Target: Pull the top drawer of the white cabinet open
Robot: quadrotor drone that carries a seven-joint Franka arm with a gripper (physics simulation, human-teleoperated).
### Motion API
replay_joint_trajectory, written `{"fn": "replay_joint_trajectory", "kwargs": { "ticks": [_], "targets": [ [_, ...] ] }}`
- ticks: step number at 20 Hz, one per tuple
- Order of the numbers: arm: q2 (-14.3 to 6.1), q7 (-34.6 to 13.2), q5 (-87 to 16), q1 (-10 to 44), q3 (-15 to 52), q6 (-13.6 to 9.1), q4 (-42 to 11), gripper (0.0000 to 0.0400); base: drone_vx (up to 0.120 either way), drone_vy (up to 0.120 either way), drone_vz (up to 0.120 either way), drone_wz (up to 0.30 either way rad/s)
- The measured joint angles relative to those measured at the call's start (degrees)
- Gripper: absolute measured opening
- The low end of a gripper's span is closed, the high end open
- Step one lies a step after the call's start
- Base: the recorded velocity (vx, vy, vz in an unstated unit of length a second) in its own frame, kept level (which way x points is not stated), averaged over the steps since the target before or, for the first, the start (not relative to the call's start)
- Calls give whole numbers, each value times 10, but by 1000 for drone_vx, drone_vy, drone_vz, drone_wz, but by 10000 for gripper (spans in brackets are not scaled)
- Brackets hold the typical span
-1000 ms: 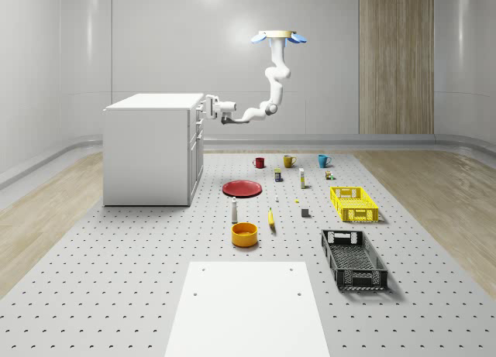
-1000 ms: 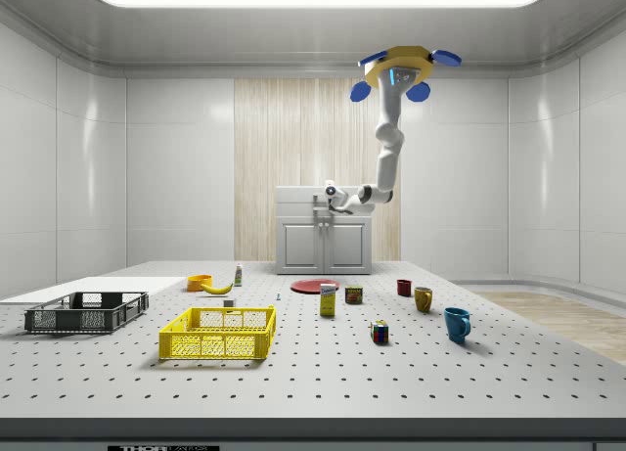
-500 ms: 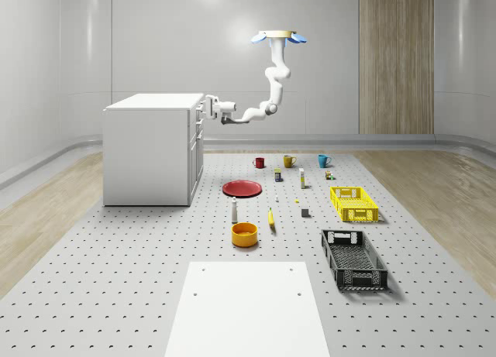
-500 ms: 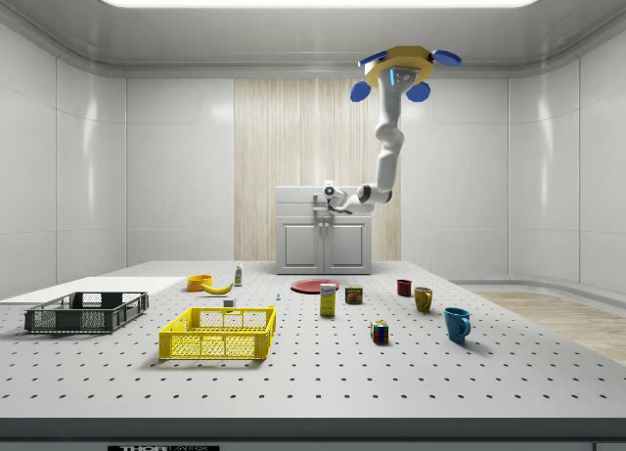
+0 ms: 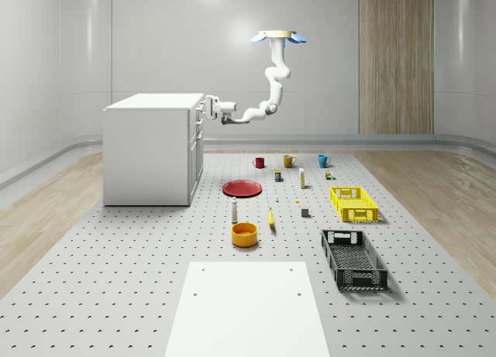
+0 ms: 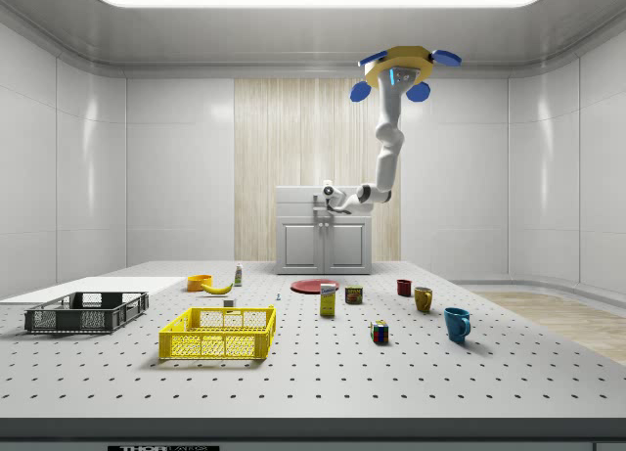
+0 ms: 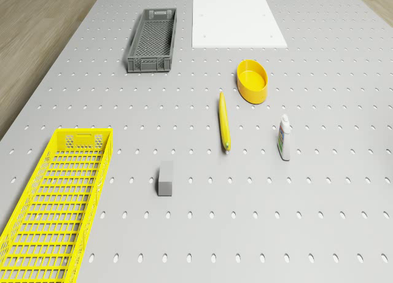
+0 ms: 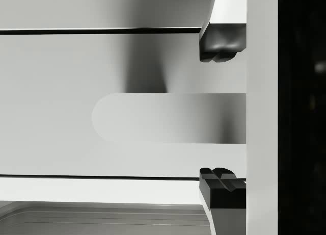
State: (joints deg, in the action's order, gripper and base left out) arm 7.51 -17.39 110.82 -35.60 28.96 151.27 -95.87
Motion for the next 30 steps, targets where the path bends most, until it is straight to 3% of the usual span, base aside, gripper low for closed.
{"fn": "replay_joint_trajectory", "kwargs": {
  "ticks": [24,25,28,30],
  "targets": [
    [13,-5,-10,0,-1,2,14,305,0,0,0,0],
    [13,-5,-10,0,-1,2,14,289,0,0,0,0],
    [13,-5,-10,0,-1,2,15,192,0,0,0,0],
    [13,-5,-10,0,-1,2,15,158,0,0,0,0]
  ]
}}
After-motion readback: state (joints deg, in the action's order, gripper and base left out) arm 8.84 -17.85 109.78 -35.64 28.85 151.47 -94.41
